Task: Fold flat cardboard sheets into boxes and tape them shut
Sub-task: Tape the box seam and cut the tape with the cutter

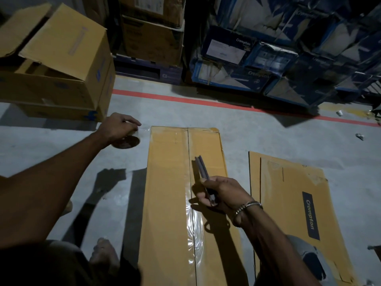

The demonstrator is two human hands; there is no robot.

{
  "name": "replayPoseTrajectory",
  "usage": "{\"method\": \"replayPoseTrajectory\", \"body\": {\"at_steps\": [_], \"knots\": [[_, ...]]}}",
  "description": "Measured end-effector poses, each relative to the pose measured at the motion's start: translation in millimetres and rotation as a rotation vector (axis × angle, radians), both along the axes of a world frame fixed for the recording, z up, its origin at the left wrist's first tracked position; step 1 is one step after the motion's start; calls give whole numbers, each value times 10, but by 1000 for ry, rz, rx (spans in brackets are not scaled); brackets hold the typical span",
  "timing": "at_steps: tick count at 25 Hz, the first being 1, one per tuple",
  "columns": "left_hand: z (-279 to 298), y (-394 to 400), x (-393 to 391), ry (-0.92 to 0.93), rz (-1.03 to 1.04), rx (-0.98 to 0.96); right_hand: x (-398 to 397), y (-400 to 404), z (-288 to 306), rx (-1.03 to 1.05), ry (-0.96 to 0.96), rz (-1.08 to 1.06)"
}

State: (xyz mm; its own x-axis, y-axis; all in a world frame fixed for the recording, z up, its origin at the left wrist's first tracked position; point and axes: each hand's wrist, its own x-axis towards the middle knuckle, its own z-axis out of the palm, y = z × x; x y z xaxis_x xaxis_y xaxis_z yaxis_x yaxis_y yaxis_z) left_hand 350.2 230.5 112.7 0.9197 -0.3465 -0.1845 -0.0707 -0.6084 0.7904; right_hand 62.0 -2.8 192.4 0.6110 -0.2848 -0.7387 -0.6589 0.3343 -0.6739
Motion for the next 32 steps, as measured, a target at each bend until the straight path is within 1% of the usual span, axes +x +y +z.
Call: {"method": "replayPoseTrajectory", "body": {"at_steps": [2, 3, 6, 8, 10, 11, 13, 16, 19, 21, 23, 25, 29, 32], "knots": [[19, 9, 28, -19, -11, -10, 115, 190, 12, 66, -76, -2], [24, 11, 37, -20, -17, -13, 179, 275, -30, 31, -101, 60], [14, 33, 38, 64, -1, -45, 432, 593, -89, -165, -105, 292], [5, 35, 33, 79, 17, -51, 658, 815, -187, -305, -103, 340], [3, 14, 50, 79, 39, -62, 866, 1004, -342, -405, -155, 328], [-15, -3, 65, 51, 20, -37, 951, 1075, -437, -445, -191, 323], [-62, -36, 123, -57, -55, 96, 1080, 1183, -544, -522, -253, 306], [-88, -70, 177, -125, -116, 271, 1157, 1276, -610, -634, -296, 221], [-73, -70, 201, -173, -162, 349, 1223, 1358, -633, -720, -209, 181], [-54, -66, 188, -215, -172, 359, 1262, 1379, -614, -695, -156, 185], [-51, -66, 178, -235, -171, 341, 1290, 1347, -585, -660, -139, 187], [-40, -70, 159, -229, -161, 326, 1304, 1318, -590, -670, -142, 215], [-17, -81, 134, -223, -187, 359, 1323, 1361, -628, -827, -140, 295], [-5, -104, 98, -280, -210, 409, 1365, 1439, -600, -929, -76, 326]]}}
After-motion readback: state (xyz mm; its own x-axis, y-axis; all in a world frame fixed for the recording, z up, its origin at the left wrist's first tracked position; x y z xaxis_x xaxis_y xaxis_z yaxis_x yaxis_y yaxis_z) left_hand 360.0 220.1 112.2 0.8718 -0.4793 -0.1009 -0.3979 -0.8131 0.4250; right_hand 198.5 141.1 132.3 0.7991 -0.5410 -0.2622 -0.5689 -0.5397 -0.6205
